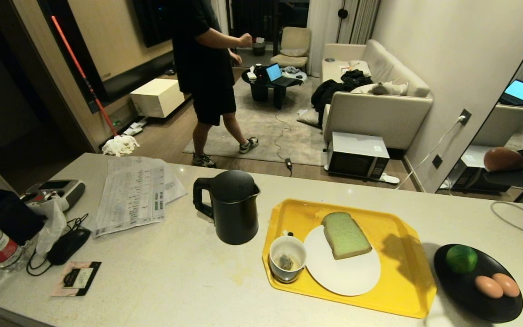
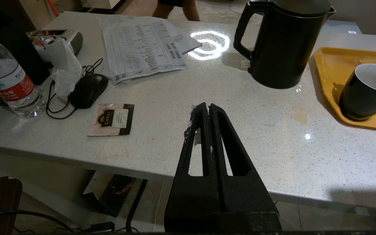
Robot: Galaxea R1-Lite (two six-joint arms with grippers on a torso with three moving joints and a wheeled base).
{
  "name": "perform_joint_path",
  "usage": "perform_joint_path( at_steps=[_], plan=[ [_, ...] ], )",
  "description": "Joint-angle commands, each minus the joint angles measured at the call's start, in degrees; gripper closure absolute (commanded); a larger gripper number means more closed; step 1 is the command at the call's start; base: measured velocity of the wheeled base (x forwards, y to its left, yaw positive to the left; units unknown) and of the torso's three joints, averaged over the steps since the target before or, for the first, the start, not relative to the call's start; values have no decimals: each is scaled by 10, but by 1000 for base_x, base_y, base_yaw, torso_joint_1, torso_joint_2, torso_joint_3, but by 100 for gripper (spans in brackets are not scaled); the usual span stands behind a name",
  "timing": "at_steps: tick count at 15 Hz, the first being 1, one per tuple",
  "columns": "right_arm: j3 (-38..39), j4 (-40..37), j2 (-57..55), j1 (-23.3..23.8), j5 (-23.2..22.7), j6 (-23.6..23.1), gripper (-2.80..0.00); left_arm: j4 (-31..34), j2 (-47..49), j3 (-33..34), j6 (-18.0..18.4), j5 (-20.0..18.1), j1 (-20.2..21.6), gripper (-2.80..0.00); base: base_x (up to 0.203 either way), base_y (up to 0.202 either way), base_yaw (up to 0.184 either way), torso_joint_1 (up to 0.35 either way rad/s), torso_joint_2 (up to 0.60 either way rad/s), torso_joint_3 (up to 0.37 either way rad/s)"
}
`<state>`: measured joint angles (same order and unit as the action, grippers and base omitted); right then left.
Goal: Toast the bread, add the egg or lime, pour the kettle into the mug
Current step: Put the egg in the bowl
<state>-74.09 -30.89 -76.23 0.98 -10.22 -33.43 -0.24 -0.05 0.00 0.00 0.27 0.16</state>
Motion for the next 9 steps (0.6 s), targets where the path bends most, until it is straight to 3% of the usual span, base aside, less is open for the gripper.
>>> perform_joint_path(
  at_steps=[1,6,9],
  plan=[
    [-2,-2,-12,-18,-1,-2,0,0,0,0,0,0,0,0,0,0,0,0,0,0],
    [-4,-1,-43,-80,4,-7,0,0,0,0,0,0,0,0,0,0,0,0,0,0],
    [-4,-1,-80,-120,50,-8,0,0,0,0,0,0,0,0,0,0,0,0,0,0]
  ],
)
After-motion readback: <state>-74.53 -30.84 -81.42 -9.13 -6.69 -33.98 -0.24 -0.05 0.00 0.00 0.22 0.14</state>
